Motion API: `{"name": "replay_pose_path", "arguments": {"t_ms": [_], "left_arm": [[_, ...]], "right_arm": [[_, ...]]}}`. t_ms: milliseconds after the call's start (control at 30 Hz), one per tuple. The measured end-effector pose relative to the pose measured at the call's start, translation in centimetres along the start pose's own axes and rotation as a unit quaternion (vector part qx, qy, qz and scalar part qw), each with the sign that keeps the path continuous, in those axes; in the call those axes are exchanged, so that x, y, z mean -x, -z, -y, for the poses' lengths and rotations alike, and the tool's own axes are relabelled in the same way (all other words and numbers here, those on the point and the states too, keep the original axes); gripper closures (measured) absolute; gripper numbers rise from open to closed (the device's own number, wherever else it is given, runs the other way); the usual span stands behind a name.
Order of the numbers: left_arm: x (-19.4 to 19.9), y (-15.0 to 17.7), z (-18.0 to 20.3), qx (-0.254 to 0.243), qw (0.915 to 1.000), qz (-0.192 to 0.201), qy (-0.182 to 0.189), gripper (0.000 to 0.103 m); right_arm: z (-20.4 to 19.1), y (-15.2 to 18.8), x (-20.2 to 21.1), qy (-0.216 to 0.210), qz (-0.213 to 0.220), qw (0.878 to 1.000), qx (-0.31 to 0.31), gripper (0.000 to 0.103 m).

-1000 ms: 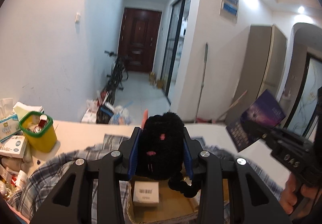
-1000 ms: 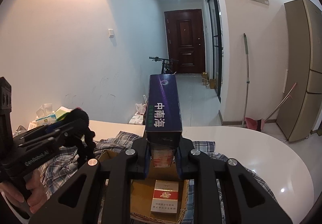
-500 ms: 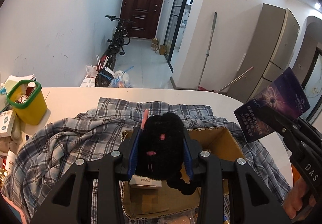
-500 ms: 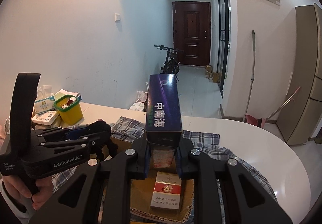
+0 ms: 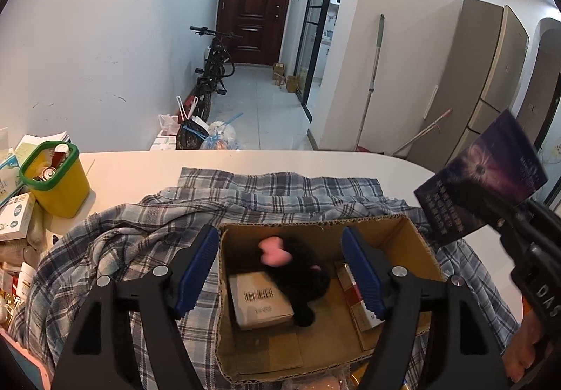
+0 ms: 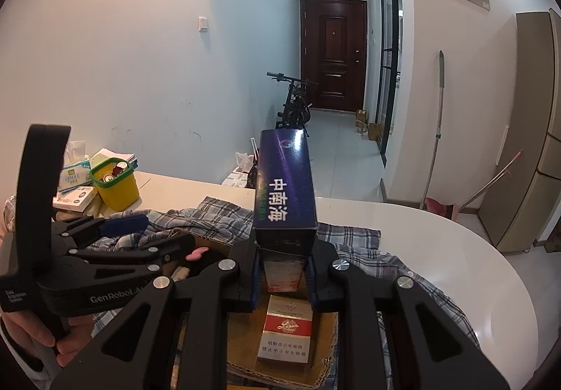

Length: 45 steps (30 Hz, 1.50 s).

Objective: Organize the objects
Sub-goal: 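Lower the black toy into the box and open the left gripper, then lower the purple pack into the box and open the right gripper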

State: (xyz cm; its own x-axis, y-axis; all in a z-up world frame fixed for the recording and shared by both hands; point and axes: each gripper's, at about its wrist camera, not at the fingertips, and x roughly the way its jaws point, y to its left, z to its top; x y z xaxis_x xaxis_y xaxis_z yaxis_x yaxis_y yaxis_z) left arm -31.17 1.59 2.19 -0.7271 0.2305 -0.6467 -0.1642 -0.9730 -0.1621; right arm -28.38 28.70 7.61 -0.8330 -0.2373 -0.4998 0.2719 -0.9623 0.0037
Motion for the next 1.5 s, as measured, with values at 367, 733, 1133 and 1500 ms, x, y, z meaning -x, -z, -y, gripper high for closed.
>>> {"name": "replay_pose_path", "arguments": {"t_ms": [367,733,1133,1500], "left_arm": [[0.5,-0.2,0.0,-0.002,0.9998,0.012,-0.015,0.027],[0.0,0.0,0.2,-0.007,0.9998,0.005,-0.021,0.027],[-0.5,0.0,-0.3,0.006,0.9996,-0.003,-0.026,0.027],[0.1,-0.4,-1.2,0.026,0.9993,0.006,-0.027,0.027]], "right_arm": [[0.2,1.4,-3.3,0.013,-0.055,0.998,0.013,0.084],[0.4,2.6,-5.6,0.012,-0.105,0.994,0.017,0.084],[1.4,4.2,-8.3,0.002,-0.146,0.989,0.001,0.084],[1.5,4.4,-8.6,0.010,-0.150,0.989,0.004,0.082]]}}
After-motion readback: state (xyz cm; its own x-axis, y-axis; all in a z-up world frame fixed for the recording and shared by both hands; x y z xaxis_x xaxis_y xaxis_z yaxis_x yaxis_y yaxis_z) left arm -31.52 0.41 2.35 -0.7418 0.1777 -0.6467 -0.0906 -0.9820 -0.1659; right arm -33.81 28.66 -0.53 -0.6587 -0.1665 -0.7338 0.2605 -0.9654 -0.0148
